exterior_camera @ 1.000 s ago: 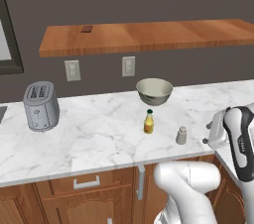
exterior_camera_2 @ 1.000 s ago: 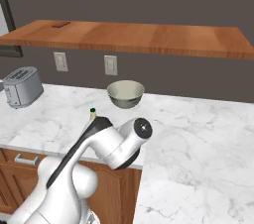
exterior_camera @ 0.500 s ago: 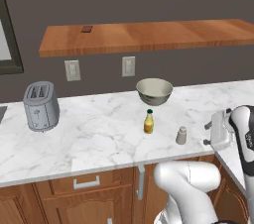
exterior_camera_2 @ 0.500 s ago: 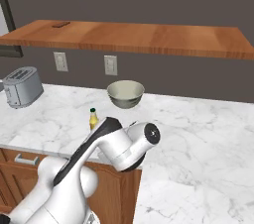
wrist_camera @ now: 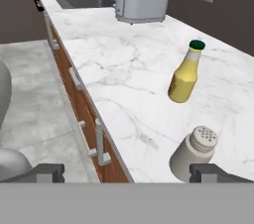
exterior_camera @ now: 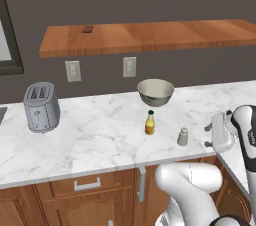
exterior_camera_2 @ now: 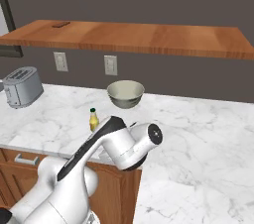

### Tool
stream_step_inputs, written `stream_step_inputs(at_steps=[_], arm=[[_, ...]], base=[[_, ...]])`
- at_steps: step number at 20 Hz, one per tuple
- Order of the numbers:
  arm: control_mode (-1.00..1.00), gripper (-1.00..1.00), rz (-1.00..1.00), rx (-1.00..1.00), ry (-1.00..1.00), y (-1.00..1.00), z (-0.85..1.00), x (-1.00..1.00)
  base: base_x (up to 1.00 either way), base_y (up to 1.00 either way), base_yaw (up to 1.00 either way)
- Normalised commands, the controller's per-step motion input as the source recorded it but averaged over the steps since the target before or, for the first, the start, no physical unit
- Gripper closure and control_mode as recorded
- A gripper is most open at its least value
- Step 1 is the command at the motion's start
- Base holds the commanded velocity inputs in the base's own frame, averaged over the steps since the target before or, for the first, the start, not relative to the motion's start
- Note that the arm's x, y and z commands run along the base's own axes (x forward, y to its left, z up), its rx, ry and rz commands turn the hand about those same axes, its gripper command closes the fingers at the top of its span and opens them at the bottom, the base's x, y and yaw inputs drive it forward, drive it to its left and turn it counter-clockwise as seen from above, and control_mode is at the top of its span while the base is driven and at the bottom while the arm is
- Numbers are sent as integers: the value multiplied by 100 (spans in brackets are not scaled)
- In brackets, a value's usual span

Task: Pick the shaker and mustard from the counter and place them in the cabinet.

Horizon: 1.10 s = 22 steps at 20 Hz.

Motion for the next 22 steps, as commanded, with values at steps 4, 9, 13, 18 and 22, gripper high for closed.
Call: stream_step_inputs(at_steps=[4, 9, 13, 18, 22], arm=[[-100, -100, 0, 0, 3, 0, -8, 22], [-100, -100, 0, 0, 6, 0, -12, 29], [-100, -100, 1, 0, 9, 0, -15, 33], [-100, -100, 2, 1, 10, 0, -17, 35], [-100, -100, 4, 3, 15, 0, -26, 34]], base=[[0, 0, 0], [0, 0, 0], [0, 0, 0], [0, 0, 0], [0, 0, 0]])
